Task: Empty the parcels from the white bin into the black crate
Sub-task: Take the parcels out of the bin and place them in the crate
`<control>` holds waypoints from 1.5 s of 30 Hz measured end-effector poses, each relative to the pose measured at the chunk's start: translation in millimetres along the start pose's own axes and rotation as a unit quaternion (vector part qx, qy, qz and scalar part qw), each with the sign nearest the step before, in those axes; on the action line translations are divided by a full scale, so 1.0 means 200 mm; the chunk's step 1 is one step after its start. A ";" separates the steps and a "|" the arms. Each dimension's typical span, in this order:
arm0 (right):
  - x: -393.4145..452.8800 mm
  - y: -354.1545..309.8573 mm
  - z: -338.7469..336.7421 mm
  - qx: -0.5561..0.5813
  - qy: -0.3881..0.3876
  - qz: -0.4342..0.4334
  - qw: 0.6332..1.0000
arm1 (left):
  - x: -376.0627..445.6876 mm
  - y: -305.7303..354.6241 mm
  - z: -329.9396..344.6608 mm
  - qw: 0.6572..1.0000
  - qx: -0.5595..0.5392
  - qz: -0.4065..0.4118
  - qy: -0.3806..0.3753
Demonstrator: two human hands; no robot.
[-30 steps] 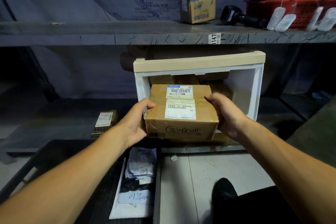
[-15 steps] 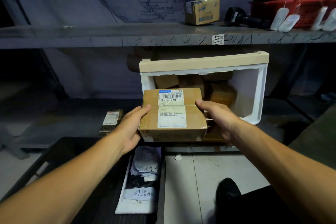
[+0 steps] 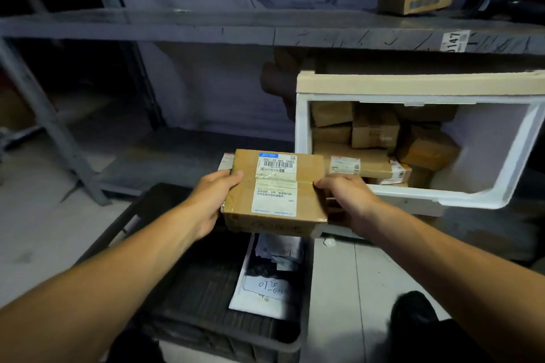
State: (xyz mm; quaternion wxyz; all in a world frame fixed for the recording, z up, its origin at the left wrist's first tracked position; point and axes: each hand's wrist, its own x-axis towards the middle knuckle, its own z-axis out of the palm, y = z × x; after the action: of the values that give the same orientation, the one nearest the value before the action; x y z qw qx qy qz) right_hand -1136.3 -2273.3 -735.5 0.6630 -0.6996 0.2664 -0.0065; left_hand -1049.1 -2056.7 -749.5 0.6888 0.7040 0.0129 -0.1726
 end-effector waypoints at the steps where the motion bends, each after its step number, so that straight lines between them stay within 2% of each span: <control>1: 0.02 0.02 0.05 -0.003 -0.002 0.008 1.000 | 0.03 -0.03 -0.04 1.000 0.000 -0.007 0.008; 7: 0.21 0.17 0.30 0.003 -0.026 0.057 0.998 | 0.21 -0.19 -0.24 0.999 0.019 -0.032 0.028; 13: 0.45 0.33 0.54 0.049 -0.015 0.090 0.995 | 0.43 -0.35 -0.39 0.994 0.061 -0.057 0.070; 19: 0.68 0.52 0.77 0.046 0.003 0.128 0.991 | 0.65 -0.57 -0.52 0.977 0.130 -0.100 0.137; 23: 0.81 0.64 0.91 0.036 0.003 0.169 0.985 | 0.78 -0.70 -0.57 0.967 0.163 -0.117 0.157; 29: 0.97 0.79 1.05 0.051 -0.019 0.216 0.975 | 0.96 -0.89 -0.66 0.953 0.229 -0.126 0.151; 38: 1.13 0.99 1.14 0.062 -0.044 0.240 0.968 | 1.14 -1.10 -0.65 0.953 0.217 -0.164 0.134; 45: 1.14 0.99 1.18 0.013 -0.045 0.240 0.970 | 1.20 -1.17 -0.62 0.942 0.278 -0.132 0.137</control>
State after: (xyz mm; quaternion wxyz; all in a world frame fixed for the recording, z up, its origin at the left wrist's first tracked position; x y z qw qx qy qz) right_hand -927.4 -2137.1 -1027.4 0.6653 -0.6062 0.3964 0.1811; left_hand -855.2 -1976.5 -1039.0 0.4288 0.8761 0.1510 -0.1606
